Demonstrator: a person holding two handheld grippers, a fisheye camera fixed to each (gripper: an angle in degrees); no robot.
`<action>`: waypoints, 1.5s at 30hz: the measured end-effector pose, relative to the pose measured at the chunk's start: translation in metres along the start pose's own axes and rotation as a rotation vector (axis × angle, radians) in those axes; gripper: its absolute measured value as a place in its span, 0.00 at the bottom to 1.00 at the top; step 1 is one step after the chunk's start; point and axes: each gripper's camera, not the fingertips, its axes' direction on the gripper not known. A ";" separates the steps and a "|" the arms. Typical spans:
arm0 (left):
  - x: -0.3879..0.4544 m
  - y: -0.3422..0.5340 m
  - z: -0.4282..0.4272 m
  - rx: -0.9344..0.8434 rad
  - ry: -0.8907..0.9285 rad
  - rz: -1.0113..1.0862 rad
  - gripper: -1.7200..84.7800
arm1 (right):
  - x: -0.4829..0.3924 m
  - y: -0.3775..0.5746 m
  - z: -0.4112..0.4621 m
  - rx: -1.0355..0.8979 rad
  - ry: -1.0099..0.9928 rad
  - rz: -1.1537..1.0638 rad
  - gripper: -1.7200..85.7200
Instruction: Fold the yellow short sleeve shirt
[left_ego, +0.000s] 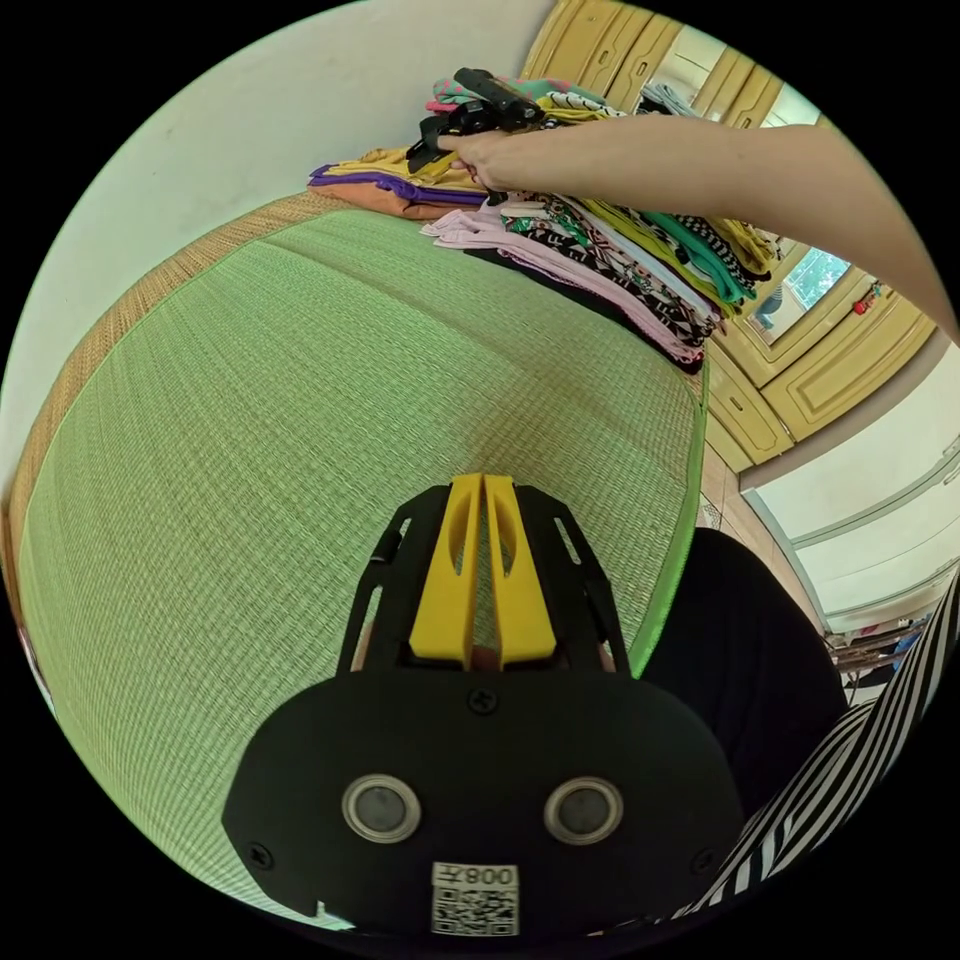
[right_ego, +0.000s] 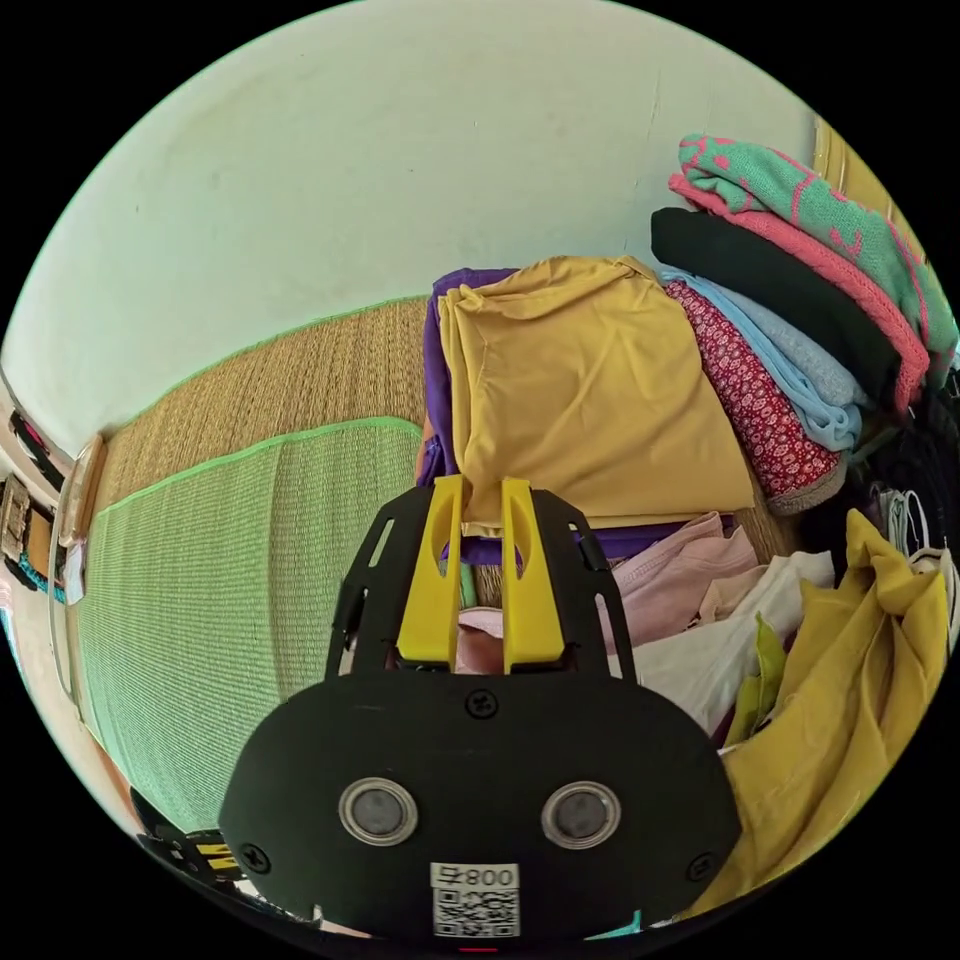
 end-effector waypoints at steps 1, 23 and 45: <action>-0.004 0.007 0.008 0.001 0.004 -0.002 0.02 | 0.000 0.000 -0.001 0.009 -0.011 0.005 0.07; -0.154 0.198 0.089 0.124 0.339 -0.328 0.02 | -0.158 0.090 -0.152 -0.088 -0.639 -0.249 0.02; -0.278 0.419 0.193 0.092 0.389 -0.658 0.04 | -0.268 0.242 -0.288 -0.423 -0.333 -0.311 0.08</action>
